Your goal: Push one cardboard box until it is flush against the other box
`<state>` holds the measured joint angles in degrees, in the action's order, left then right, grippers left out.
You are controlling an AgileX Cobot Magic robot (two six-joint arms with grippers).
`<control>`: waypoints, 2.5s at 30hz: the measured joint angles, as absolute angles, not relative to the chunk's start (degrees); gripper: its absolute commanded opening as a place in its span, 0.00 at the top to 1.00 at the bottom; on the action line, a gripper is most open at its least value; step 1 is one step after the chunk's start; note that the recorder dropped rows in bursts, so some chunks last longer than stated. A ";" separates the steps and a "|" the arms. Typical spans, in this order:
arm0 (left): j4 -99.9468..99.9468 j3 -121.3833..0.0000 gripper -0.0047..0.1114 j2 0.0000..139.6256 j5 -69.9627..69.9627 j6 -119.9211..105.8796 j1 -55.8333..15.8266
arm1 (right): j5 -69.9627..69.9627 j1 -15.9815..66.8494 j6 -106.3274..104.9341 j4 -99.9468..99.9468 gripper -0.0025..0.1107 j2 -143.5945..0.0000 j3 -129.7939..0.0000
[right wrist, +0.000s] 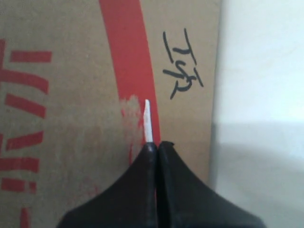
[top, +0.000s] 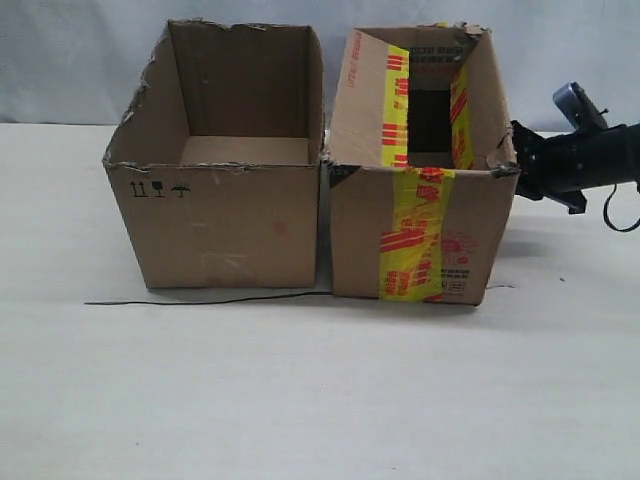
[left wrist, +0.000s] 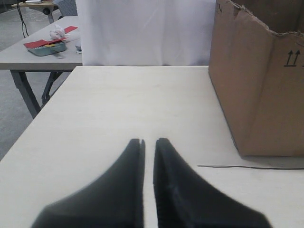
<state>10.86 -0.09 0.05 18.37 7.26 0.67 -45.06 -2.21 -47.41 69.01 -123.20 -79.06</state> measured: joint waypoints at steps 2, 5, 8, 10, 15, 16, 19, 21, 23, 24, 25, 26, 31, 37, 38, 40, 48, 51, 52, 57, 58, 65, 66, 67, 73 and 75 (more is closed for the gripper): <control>10.86 -0.09 0.96 0.05 18.37 7.26 0.67 | -44.07 -1.84 -48.55 69.80 0.98 -123.20 -79.06; 10.86 -0.09 0.96 0.05 18.37 7.26 0.67 | -42.53 -0.93 -50.24 71.36 0.98 -123.20 -79.06; 10.86 -0.09 0.96 0.05 18.37 7.26 0.67 | -40.52 0.04 -52.21 73.25 0.98 -123.20 -79.06; 10.86 -0.09 0.96 0.05 18.37 7.26 0.67 | -39.24 0.74 -53.73 74.72 0.98 -123.20 -79.21; 10.86 -0.09 0.96 0.05 18.37 7.26 0.67 | -39.13 1.89 -54.33 75.69 0.98 -125.06 -82.71; 10.86 -0.09 0.96 0.05 18.37 7.26 0.67 | -39.50 1.92 -54.22 75.79 0.98 -125.77 -83.37; 10.86 -0.09 0.96 0.05 18.37 7.26 0.67 | -41.62 2.01 -53.94 75.93 0.98 -128.08 -85.73; 10.86 -0.09 0.96 0.05 18.37 7.26 0.67 | -43.02 2.01 -53.35 76.21 0.98 -129.28 -86.91; 10.86 -0.09 0.96 0.05 18.37 7.26 0.67 | -43.82 2.01 -52.98 76.63 0.98 -130.17 -87.46; 10.86 -0.09 0.96 0.05 18.37 7.26 0.67 | -44.12 2.01 -52.96 76.96 0.98 -130.68 -87.66; 10.86 -0.09 0.96 0.05 18.37 7.26 0.67 | -44.12 2.01 -52.85 77.35 0.98 -131.00 -87.60; 10.86 -0.09 0.96 0.05 18.37 7.26 0.67 | -44.21 2.01 -52.85 77.74 0.98 -131.32 -87.70; 10.86 -0.09 0.96 0.05 18.37 7.26 0.67 | -44.33 2.01 -53.33 78.52 0.98 -132.06 -87.70; 10.86 -0.09 0.96 0.05 18.37 7.26 0.67 | -45.09 2.01 -53.16 78.22 0.98 -132.18 -87.70; 10.86 -0.09 0.96 0.05 18.37 7.26 0.67 | -45.09 2.01 -52.56 77.40 0.98 -132.18 -87.70; 10.86 -0.09 0.96 0.05 18.37 7.26 0.67 | -44.46 2.01 -51.00 74.69 0.98 -131.67 -87.70; 10.86 -0.09 0.96 0.05 18.37 7.26 0.67 | -38.94 2.01 -46.89 65.90 0.98 -128.59 -87.70; 10.86 -0.09 0.96 0.05 18.37 7.26 0.67 | -37.68 1.91 -46.24 65.36 0.98 -127.83 -87.70; 10.86 -0.09 0.96 0.05 18.37 7.26 0.67 | -37.43 1.68 -45.64 65.36 0.98 -127.58 -87.70; 10.86 -0.09 0.96 0.05 18.37 7.26 0.67 | -37.37 -1.01 -43.67 65.36 0.98 -127.35 -87.70; 10.86 -0.09 0.96 0.05 18.37 7.26 0.67 | -37.60 -1.67 -43.48 65.36 0.98 -127.35 -87.70; 10.86 -0.09 0.96 0.05 18.37 7.26 0.67 | -42.44 -6.78 -42.56 66.55 0.98 -125.76 -87.70; 10.86 -0.09 0.96 0.05 18.37 7.26 0.67 | -43.19 -7.62 -42.56 66.66 0.98 -125.14 -87.70; 10.86 -0.09 0.96 0.05 18.37 7.26 0.67 | -44.04 -8.47 -42.56 66.66 0.98 -124.44 -87.70; 10.86 -0.09 0.96 0.05 18.37 7.26 0.67 | -47.07 -11.48 -43.53 65.62 0.98 -115.19 -85.79; 10.86 -0.09 0.96 0.05 18.37 7.26 0.67 | -45.66 -11.52 -43.64 63.03 0.98 -108.12 -83.07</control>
